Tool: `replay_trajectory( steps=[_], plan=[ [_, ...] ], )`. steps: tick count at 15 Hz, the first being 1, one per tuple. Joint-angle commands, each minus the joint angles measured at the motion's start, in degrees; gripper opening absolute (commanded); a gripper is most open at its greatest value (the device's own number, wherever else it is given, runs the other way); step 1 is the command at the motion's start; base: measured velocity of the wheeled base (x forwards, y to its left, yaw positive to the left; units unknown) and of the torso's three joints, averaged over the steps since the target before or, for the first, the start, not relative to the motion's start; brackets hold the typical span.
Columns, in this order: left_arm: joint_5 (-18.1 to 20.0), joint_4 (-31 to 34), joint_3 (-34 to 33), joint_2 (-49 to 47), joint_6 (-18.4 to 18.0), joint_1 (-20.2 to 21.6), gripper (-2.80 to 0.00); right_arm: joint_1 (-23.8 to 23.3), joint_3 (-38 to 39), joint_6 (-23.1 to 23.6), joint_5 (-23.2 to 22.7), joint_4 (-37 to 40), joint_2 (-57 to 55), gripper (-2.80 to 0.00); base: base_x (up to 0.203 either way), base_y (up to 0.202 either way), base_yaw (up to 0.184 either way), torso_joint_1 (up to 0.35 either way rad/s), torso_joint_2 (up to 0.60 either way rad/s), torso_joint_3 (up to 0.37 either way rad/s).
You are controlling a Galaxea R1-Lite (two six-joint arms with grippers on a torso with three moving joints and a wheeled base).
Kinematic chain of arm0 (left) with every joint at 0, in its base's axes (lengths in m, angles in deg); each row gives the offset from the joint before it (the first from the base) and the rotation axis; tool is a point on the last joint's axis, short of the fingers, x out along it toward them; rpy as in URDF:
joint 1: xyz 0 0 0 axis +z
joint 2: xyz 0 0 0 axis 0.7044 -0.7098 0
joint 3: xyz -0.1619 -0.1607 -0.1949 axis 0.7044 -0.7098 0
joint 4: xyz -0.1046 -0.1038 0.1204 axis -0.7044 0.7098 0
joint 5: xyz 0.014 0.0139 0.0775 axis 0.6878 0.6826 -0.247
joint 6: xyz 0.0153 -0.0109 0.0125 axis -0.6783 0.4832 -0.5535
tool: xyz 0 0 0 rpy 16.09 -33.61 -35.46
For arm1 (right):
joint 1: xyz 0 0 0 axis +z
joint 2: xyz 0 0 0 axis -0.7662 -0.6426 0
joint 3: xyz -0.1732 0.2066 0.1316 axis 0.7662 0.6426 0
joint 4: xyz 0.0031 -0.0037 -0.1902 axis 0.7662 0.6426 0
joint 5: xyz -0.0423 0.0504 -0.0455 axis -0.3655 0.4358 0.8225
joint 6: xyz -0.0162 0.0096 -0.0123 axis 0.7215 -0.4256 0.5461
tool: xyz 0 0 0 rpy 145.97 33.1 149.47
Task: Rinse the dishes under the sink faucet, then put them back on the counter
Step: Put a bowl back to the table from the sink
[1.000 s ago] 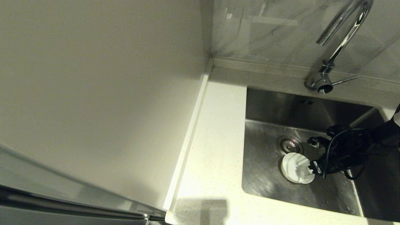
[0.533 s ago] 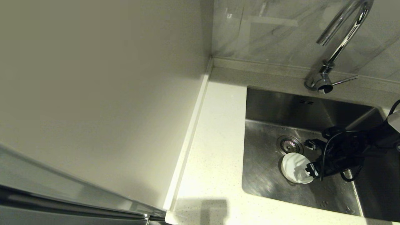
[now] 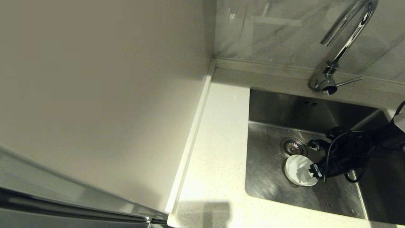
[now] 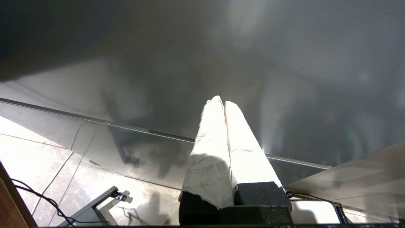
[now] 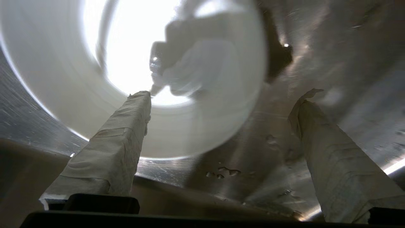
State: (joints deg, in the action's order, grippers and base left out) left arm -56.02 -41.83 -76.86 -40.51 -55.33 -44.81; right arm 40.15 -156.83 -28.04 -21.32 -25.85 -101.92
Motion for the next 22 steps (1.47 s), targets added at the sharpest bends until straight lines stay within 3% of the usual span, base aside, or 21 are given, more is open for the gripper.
replay_trajectory(
  steps=[1, 5, 22],
  plan=[
    [0.0, 0.0, 0.0, 0.2, 0.1, 0.0, -2.8, -0.3, 0.0, 0.1, 0.3, 0.1, 2.8, 0.0, 0.0, 0.0, 0.0, 0.0, 0.0, 0.0],
    [0.0, 0.0, 0.0, 0.2, 0.1, 0.0, -2.8, -1.1, 0.3, -0.3, 0.4, 0.3, 5.6, 0.0, 0.0, 0.0, 0.0, 0.0, 0.0, 0.0],
    [0.0, 0.0, 0.0, 0.2, 0.1, 0.0, -2.8, -0.9, -3.2, -0.2, 1.2, 0.2, -2.7, 0.0, 0.0, 0.0, 0.0, 0.0, 0.0, 0.0]
  ],
)
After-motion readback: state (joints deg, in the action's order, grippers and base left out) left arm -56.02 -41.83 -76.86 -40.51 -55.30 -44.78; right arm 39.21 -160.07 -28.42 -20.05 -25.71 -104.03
